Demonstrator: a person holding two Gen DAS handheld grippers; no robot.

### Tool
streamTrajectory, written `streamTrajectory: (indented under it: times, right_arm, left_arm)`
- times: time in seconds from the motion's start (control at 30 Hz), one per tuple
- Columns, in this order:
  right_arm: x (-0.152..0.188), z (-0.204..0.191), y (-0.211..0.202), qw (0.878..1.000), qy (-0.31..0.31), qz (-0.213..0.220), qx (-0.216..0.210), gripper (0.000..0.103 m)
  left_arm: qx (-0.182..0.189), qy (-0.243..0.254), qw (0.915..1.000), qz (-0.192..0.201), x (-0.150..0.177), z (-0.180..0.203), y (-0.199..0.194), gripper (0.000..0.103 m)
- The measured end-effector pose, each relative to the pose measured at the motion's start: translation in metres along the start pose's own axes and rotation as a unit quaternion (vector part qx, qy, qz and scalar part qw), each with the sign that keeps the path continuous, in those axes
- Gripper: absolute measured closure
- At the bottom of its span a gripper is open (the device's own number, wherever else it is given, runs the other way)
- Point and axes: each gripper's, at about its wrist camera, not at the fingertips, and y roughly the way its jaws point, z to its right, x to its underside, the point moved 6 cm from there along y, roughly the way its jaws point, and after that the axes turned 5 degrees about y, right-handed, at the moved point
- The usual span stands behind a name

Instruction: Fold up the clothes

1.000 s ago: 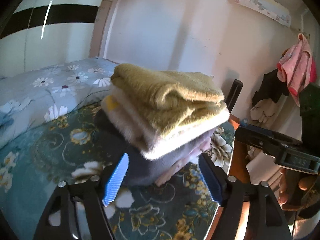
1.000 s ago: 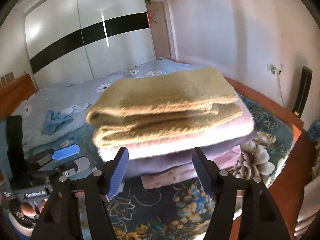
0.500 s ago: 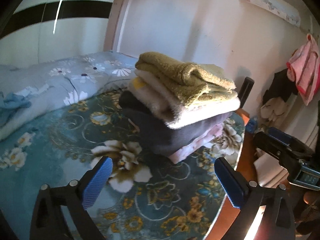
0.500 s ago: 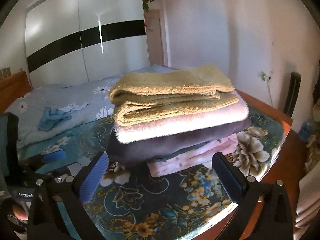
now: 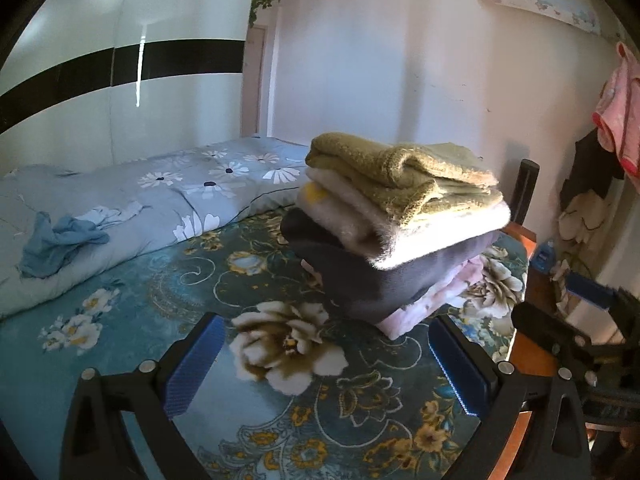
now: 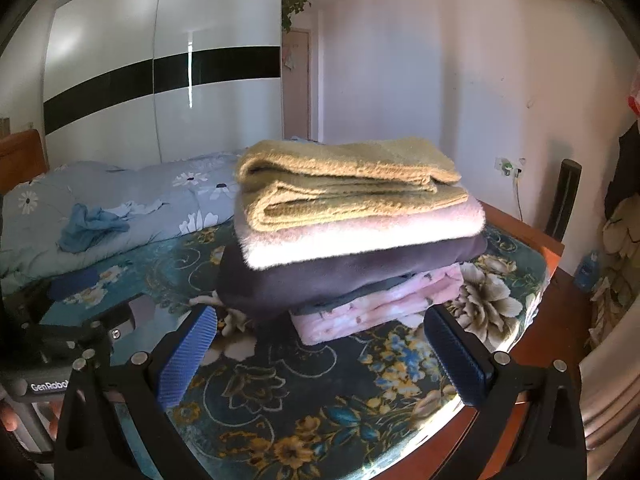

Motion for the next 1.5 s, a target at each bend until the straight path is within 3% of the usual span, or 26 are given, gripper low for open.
streamTrajectory:
  times: [0.37, 1.5]
  right_arm:
    - [0.009, 0.000, -0.001, 1.000, 0.008, -0.010, 0.015, 0.000]
    - [0.007, -0.005, -0.008, 0.999, 0.005, -0.019, 0.034, 0.000]
  left_arm:
    - [-0.025, 0.013, 0.9996, 0.002, 0.007, 0.003, -0.003, 0.000]
    - [-0.018, 0.016, 0.9997, -0.006, 0.004, 0.004, -0.001, 0.000]
